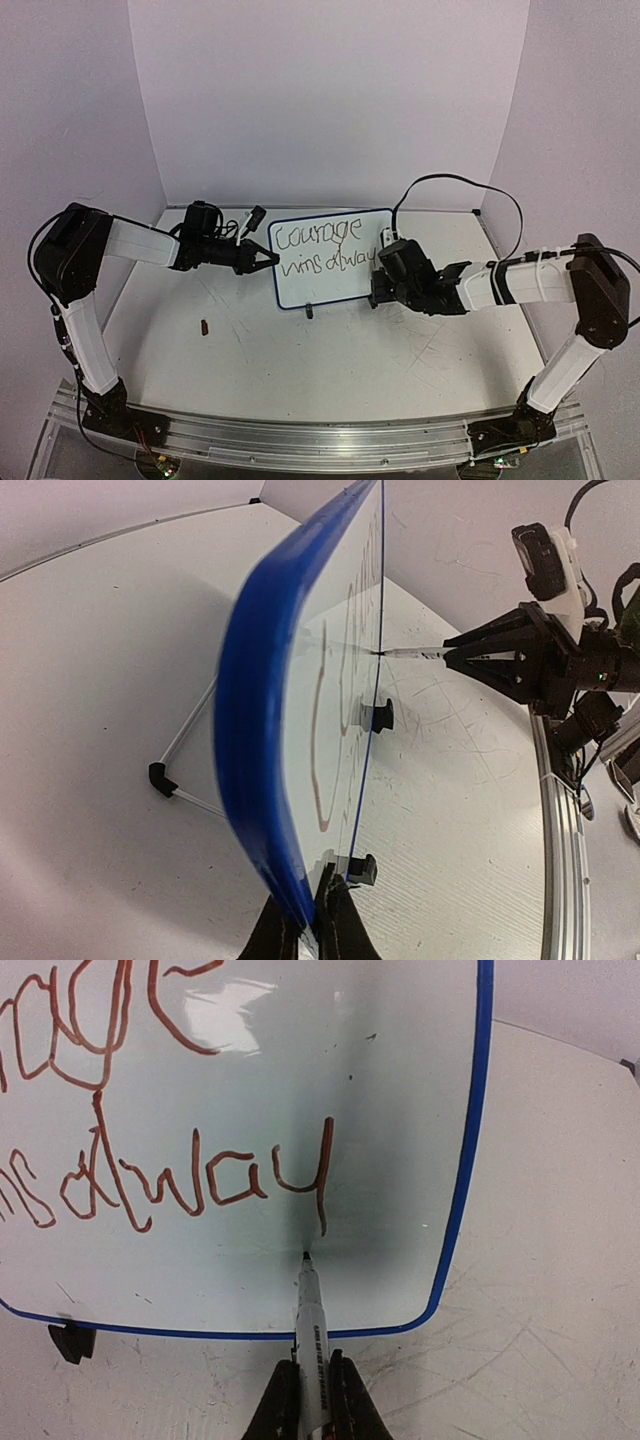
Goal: Write a sentence on the whiteboard
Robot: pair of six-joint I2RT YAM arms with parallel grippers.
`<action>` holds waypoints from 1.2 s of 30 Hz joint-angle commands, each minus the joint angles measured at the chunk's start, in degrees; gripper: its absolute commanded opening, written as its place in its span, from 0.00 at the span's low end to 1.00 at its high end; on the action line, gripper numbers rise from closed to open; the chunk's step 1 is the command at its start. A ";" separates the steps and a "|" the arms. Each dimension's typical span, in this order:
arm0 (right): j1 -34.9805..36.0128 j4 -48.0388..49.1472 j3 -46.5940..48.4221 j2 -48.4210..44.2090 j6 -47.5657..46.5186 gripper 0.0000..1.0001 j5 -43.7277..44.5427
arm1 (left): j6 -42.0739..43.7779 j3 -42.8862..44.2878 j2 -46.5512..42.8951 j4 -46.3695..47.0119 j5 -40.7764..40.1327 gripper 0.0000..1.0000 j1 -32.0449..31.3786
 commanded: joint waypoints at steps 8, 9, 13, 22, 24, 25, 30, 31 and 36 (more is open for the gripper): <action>1.56 2.49 4.85 4.03 0.64 0.00 -1.40 | 5.18 0.79 0.24 -2.76 -10.12 0.00 0.65; 1.63 2.89 5.75 3.59 0.17 0.00 -1.69 | 5.20 0.87 0.24 -2.78 -10.13 0.00 0.69; 1.57 2.83 3.11 -2.23 0.66 0.00 -0.62 | 5.18 0.79 0.06 -2.78 -10.21 0.00 0.69; -3.65 -0.71 -0.45 -8.10 0.43 0.00 0.15 | 5.18 0.98 0.16 -2.78 -9.95 0.00 0.74; -3.99 -0.46 0.49 -6.85 -0.05 0.00 0.09 | 5.18 1.03 0.16 -2.78 -10.04 0.00 0.69; -4.10 0.07 0.79 -6.51 -0.22 0.00 0.07 | 5.19 1.01 0.10 -2.78 -10.08 0.00 0.70; -5.11 1.99 1.88 -5.08 -0.94 0.00 -0.67 | 5.23 1.07 0.29 -2.86 -9.95 0.00 0.69; -5.12 2.12 2.00 -4.98 -1.02 0.00 -0.66 | 5.18 1.06 0.32 -2.87 -9.95 0.00 0.68; -5.44 2.60 2.70 -4.25 -1.30 0.00 -0.22 | 5.18 1.15 0.46 -2.87 -9.87 0.00 0.69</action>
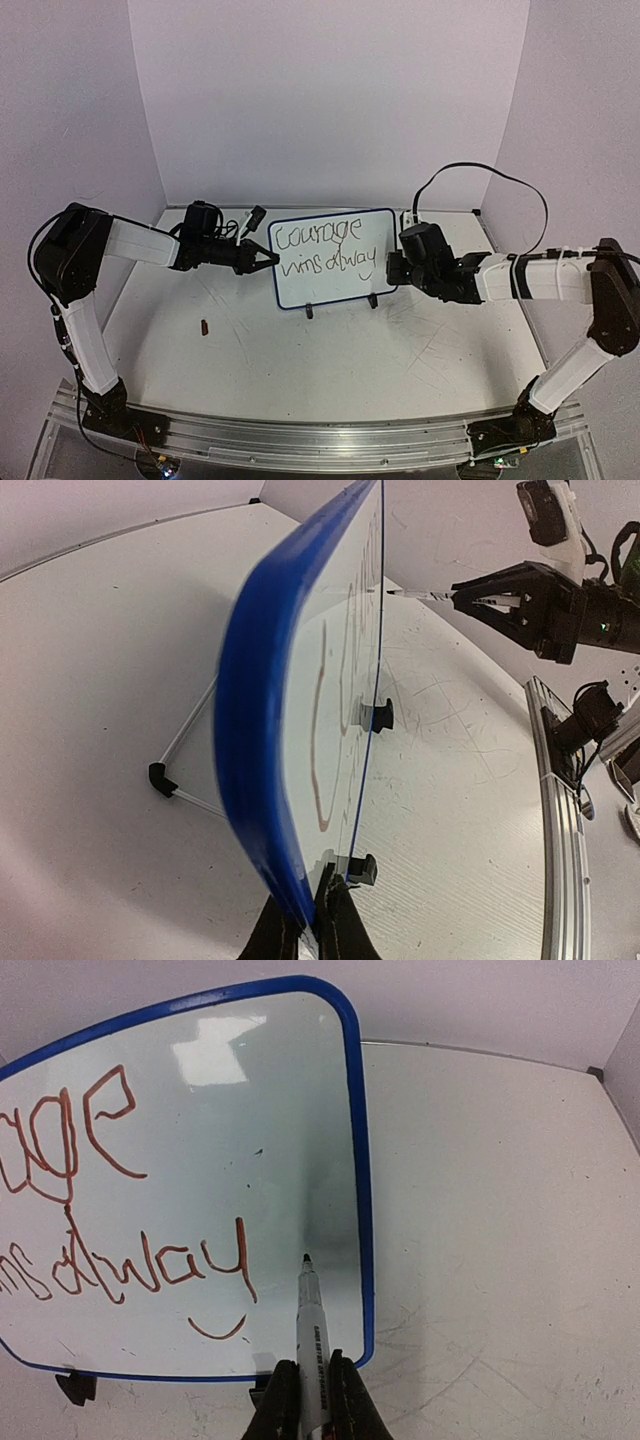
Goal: Write a sentence on the whiteboard
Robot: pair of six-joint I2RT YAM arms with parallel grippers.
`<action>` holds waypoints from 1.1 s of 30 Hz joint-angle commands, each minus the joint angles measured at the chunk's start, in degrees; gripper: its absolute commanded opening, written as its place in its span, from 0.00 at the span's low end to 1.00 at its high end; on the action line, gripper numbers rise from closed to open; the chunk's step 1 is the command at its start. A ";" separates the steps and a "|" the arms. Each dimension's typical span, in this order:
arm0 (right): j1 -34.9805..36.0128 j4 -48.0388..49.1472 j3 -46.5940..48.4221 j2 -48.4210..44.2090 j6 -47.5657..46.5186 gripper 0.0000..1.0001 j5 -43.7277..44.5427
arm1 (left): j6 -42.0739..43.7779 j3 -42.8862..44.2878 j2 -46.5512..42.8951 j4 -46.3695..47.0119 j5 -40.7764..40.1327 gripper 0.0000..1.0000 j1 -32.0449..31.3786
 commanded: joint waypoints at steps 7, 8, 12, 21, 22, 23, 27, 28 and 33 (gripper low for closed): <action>-0.66 3.04 3.87 1.55 -1.49 0.00 1.01 | 5.14 1.23 0.59 -2.85 -9.86 0.00 0.59; -0.73 3.13 3.97 1.74 -1.60 0.00 1.05 | 5.13 1.23 0.60 -2.85 -9.86 0.00 0.68; -0.75 3.46 4.28 2.27 -1.75 0.00 0.73 | 5.18 1.15 0.51 -2.89 -9.82 0.00 0.67; -0.67 3.74 4.68 3.71 -1.63 0.00 -1.79 | 5.30 1.14 0.42 -2.94 -10.05 0.00 0.67; -0.66 3.74 4.44 3.73 -1.40 0.00 -2.04 | 5.35 1.18 0.42 -2.94 -10.04 0.00 0.62; -0.66 3.74 4.24 3.69 -1.19 0.00 -2.24 | 5.30 1.15 0.40 -2.92 -10.00 0.00 0.69; -0.48 3.57 3.03 3.32 -0.53 0.00 -2.82 | 5.31 1.10 0.40 -2.97 -10.04 0.00 0.69; -0.43 3.49 2.79 3.32 -0.45 0.00 -2.95 | 5.31 1.13 0.37 -2.95 -10.04 0.00 0.70; -0.31 3.13 1.57 2.80 0.14 0.00 -2.58 | 5.27 1.18 0.42 -3.03 -10.04 0.00 0.69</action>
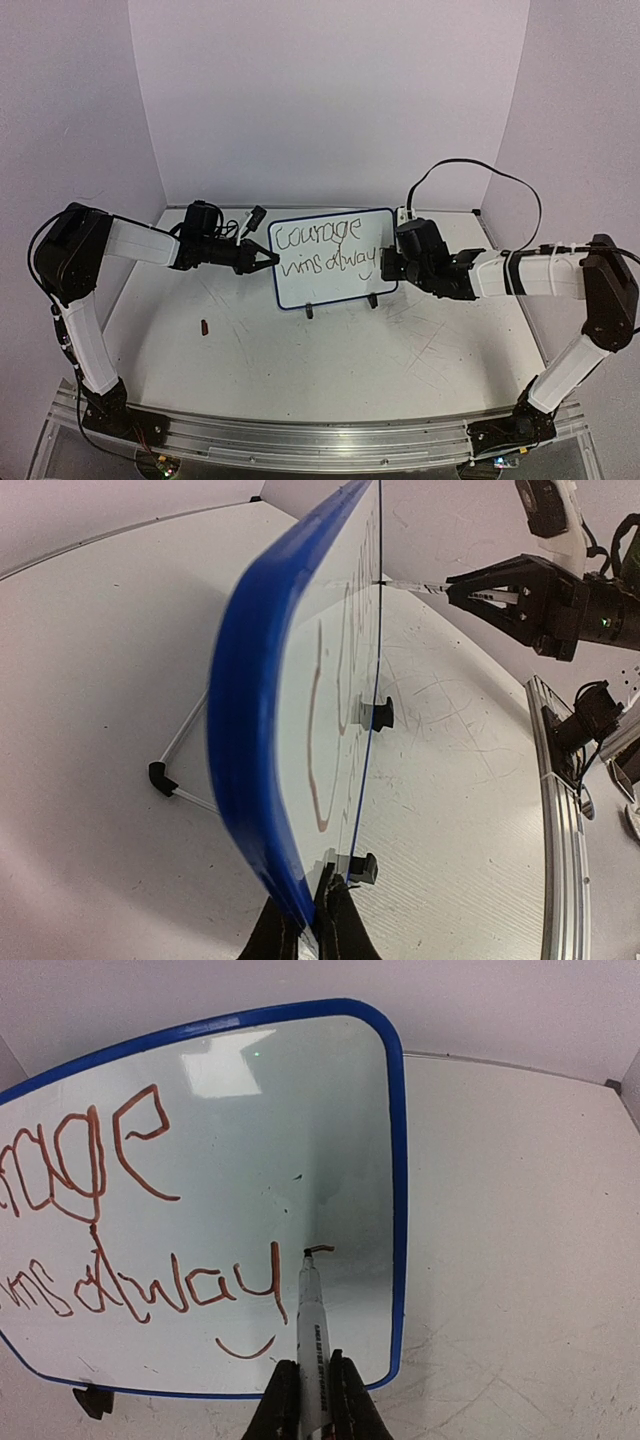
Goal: Write a sentence on the whiteboard
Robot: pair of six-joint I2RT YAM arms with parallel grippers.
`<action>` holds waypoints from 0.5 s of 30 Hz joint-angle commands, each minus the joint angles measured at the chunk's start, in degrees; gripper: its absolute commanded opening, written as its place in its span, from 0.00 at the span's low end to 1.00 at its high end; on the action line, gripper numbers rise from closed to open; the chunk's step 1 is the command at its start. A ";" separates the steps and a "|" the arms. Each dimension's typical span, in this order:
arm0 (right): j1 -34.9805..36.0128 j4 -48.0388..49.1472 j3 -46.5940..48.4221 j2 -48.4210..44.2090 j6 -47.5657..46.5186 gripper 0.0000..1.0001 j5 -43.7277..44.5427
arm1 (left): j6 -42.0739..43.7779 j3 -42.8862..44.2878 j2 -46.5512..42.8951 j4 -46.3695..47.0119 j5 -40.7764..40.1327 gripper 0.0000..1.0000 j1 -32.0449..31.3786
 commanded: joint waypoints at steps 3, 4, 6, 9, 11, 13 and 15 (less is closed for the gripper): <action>0.06 1.34 -1.40 -0.06 1.09 0.00 -1.00 | 5.11 0.78 0.48 -2.35 -9.94 0.00 0.69; 0.02 1.27 -1.45 -0.07 1.09 0.00 -1.08 | 5.11 0.77 0.45 -2.35 -9.95 0.00 0.68; 0.02 1.10 -1.77 -0.23 1.29 0.00 -1.05 | 5.13 0.77 0.42 -2.35 -9.98 0.00 0.69; 0.03 1.01 -2.18 -0.46 1.51 0.00 -1.36 | 5.14 0.77 0.43 -2.35 -10.04 0.00 0.70; 0.02 0.90 -2.39 -0.66 1.50 0.00 -1.37 | 5.16 0.78 0.44 -2.30 -10.04 0.00 0.70; 0.11 0.81 -2.78 -1.01 1.58 0.00 -1.31 | 5.20 0.77 0.42 -2.34 -10.04 0.00 0.67; 0.11 0.73 -2.94 -1.21 1.53 0.00 -1.30 | 5.16 0.77 0.37 -2.35 -9.98 0.00 0.68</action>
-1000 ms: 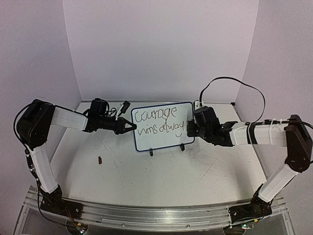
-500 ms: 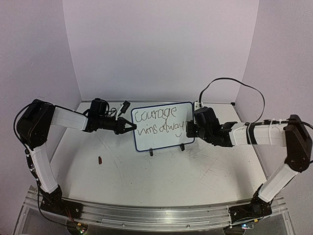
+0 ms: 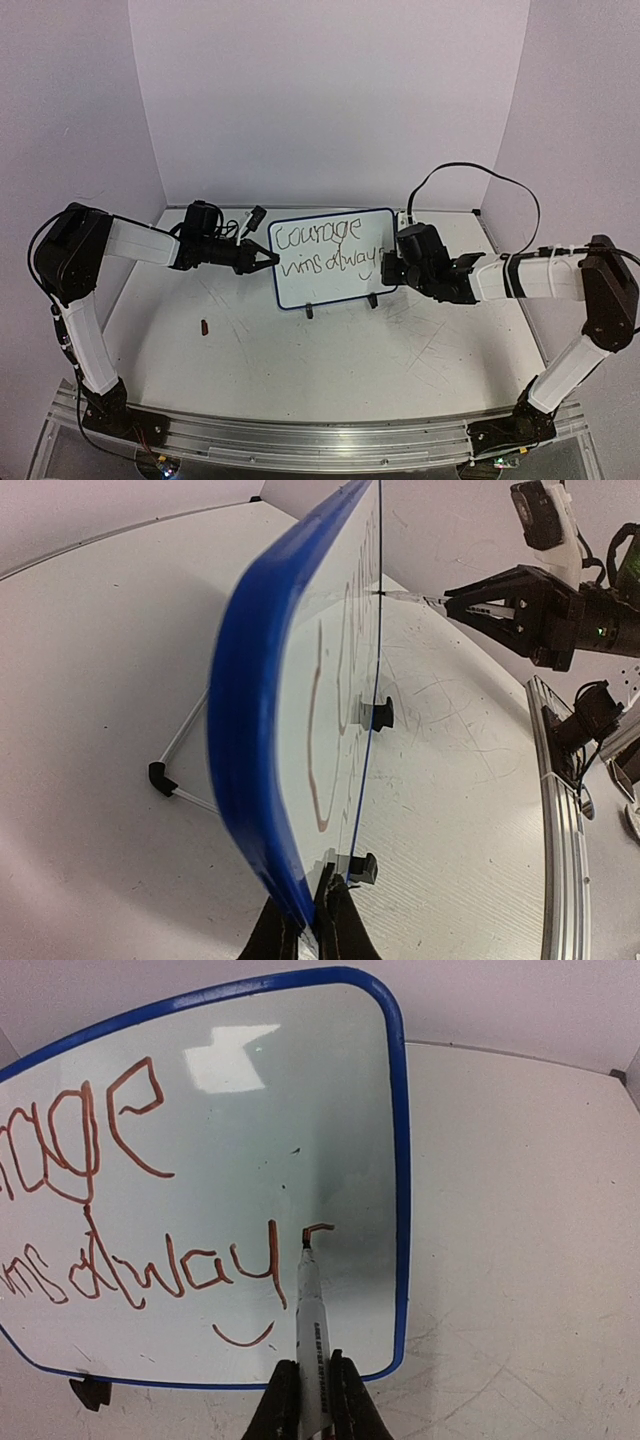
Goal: Write a sentence on the whiteboard
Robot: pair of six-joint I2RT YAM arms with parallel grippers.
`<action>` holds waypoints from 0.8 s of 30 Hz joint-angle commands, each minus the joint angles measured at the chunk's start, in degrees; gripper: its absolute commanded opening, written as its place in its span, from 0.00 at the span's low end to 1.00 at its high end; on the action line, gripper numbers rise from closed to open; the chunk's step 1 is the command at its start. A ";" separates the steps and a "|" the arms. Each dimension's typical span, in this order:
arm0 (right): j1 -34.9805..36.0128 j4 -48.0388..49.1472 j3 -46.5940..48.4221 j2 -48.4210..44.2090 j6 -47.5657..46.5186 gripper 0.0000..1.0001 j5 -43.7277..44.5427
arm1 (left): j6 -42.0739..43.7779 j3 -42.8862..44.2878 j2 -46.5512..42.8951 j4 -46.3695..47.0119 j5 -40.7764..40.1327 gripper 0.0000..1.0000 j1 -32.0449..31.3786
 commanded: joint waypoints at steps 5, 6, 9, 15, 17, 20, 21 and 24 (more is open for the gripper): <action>0.10 -1.02 -1.46 -1.40 1.36 0.00 0.77 | 5.16 0.80 0.34 -2.33 -10.04 0.00 0.69; 0.09 -1.14 -1.48 -1.55 1.56 0.00 1.22 | 5.14 0.77 0.35 -2.34 -10.04 0.00 0.69; 0.09 -1.78 -1.95 -2.38 2.10 0.00 2.82 | 5.14 0.81 0.44 -2.35 -9.95 0.00 0.69; 0.85 -2.76 -1.83 -2.04 1.92 0.00 3.42 | 5.09 0.78 0.44 -2.41 -10.00 0.00 0.64; 1.17 -2.74 -1.77 -1.84 1.93 0.00 3.41 | 5.05 0.81 0.44 -2.44 -9.98 0.00 0.66; 1.70 -2.68 -1.15 -0.83 1.96 0.00 2.97 | 5.10 0.86 0.44 -2.43 -9.95 0.00 0.69; 1.99 -2.49 -0.78 -0.28 2.01 0.00 2.54 | 5.07 0.91 0.40 -2.44 -10.02 0.00 0.67; 2.49 -1.94 0.18 0.97 2.09 0.00 1.81 | 5.13 0.78 0.34 -2.44 -10.06 0.00 0.68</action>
